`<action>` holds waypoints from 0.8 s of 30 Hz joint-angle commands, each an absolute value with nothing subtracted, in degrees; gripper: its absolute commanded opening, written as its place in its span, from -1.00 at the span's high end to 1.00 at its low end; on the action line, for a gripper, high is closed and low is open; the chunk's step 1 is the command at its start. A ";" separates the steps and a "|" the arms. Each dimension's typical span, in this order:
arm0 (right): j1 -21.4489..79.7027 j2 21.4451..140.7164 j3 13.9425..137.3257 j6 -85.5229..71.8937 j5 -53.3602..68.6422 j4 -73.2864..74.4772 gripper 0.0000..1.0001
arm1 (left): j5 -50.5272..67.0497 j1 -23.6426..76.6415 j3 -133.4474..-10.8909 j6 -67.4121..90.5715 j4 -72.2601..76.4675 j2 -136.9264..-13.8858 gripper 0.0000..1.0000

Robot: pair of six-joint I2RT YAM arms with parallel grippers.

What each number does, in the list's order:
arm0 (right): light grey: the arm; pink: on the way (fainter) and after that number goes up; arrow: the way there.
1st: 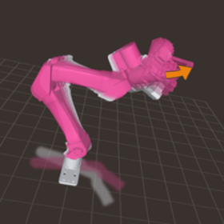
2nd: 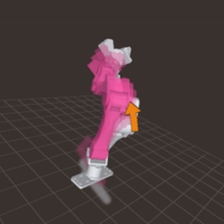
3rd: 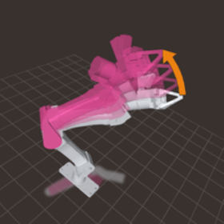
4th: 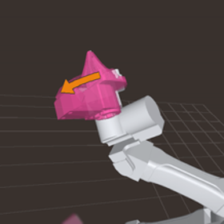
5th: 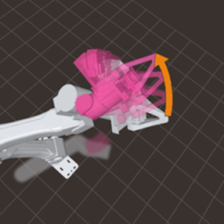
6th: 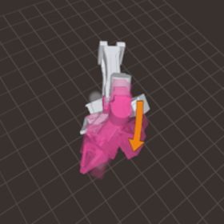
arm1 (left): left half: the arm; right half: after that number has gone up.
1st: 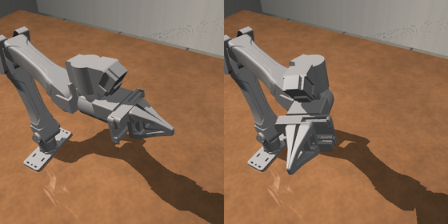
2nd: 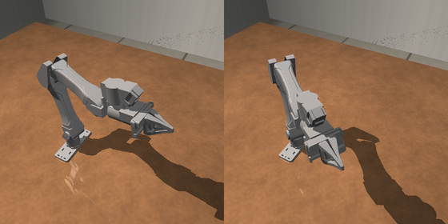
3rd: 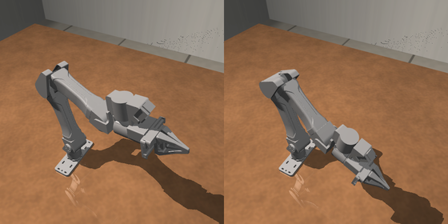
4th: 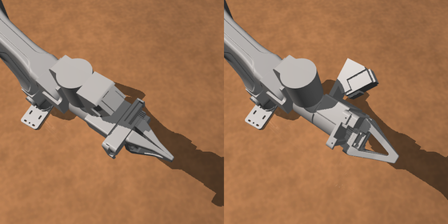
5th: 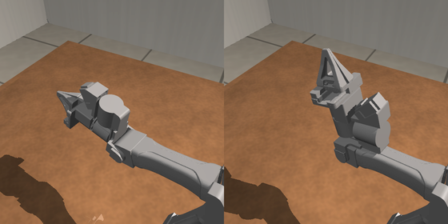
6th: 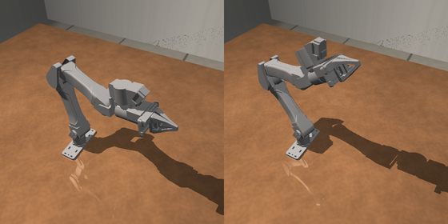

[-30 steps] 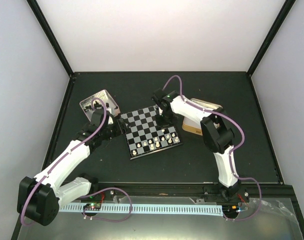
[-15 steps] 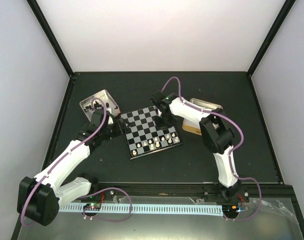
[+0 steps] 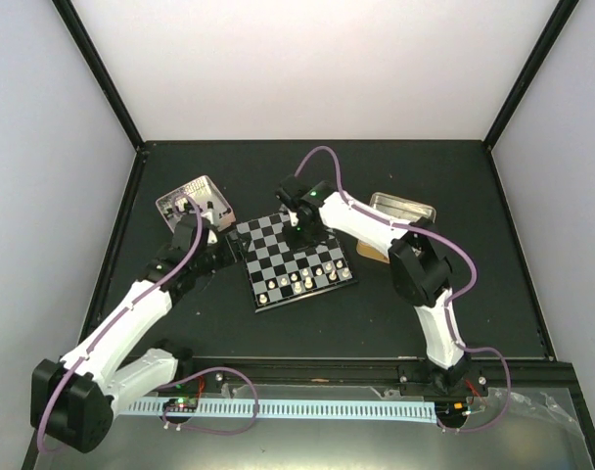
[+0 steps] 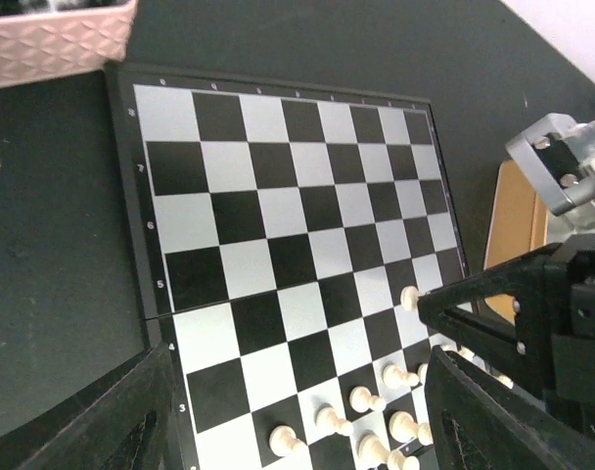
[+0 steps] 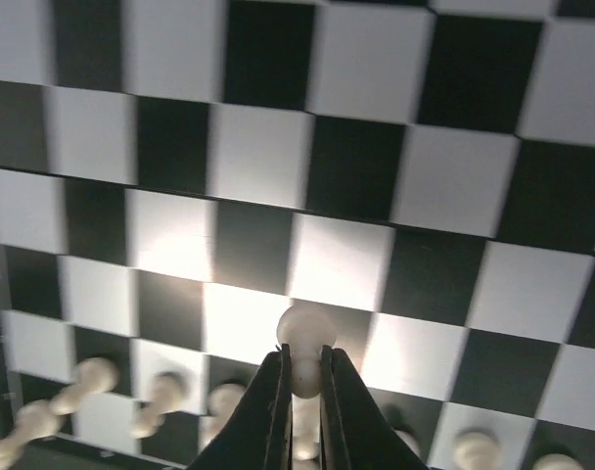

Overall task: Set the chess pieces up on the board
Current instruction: Pick up the chess piece from the chessboard, then place the chess piece on the chessboard.

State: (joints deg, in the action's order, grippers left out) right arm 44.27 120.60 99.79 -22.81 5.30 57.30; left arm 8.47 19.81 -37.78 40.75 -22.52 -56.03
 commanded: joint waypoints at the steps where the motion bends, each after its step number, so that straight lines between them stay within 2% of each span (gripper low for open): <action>1: 47.95 120.46 105.85 -22.15 7.42 59.23 0.92 | 2.42 19.03 -37.35 42.40 -24.92 -51.56 -0.44; 13: 58.02 127.66 115.09 -22.32 10.33 62.59 0.92 | -17.13 18.72 -31.59 48.75 -28.91 -31.37 -0.46; 18: 60.20 130.05 115.85 -22.63 9.48 63.77 0.91 | -20.57 18.72 -30.59 49.22 -29.88 -25.73 -0.48; 24: 60.82 131.97 116.64 -22.50 7.83 64.84 0.91 | -20.68 18.72 -30.58 49.41 -30.59 -26.06 -0.52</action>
State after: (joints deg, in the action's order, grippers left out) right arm 60.80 131.31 114.54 -22.81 9.34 63.05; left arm -18.46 19.11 -30.72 48.71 -28.84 -25.78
